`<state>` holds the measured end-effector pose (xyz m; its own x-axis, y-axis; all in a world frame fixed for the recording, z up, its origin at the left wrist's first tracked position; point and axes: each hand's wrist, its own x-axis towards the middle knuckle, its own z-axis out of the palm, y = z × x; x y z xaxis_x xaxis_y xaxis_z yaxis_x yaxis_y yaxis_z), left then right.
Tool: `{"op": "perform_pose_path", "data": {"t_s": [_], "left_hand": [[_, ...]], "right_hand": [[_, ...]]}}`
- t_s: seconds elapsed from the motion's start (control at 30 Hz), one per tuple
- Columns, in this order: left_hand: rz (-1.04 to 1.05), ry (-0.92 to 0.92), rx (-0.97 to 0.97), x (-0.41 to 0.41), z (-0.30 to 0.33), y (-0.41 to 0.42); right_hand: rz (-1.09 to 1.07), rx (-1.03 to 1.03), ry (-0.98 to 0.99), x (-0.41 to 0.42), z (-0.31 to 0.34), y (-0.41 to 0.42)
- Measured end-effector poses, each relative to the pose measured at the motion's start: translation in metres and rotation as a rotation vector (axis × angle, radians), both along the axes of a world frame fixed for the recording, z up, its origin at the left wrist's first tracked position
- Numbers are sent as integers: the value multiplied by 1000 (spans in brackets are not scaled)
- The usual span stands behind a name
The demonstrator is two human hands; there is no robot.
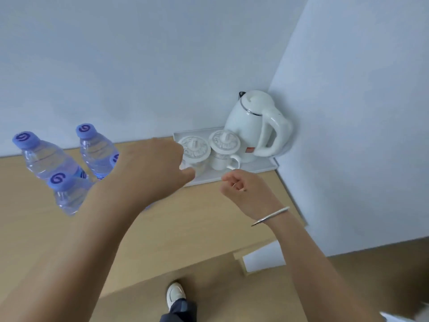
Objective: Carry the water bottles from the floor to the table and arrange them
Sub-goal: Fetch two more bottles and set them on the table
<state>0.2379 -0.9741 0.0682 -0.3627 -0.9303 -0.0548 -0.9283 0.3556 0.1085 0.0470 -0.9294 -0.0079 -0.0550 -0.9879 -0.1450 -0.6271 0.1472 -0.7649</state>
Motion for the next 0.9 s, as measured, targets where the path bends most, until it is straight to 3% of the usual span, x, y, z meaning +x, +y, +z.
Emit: {"op": "perform_pose_path", "data": {"t_s": [0.23,0.6,0.9], "left_hand": [[-372,-120,226,-117,-15,91],[-737,-124,171,-290,-35,245],[-930,-177,158,-404,-41,295]], "right_hand": [[-247,-38,35,-97,9,133],[-733,66,264,-241,19,378],[-954,72,280,-308,11,466]]}}
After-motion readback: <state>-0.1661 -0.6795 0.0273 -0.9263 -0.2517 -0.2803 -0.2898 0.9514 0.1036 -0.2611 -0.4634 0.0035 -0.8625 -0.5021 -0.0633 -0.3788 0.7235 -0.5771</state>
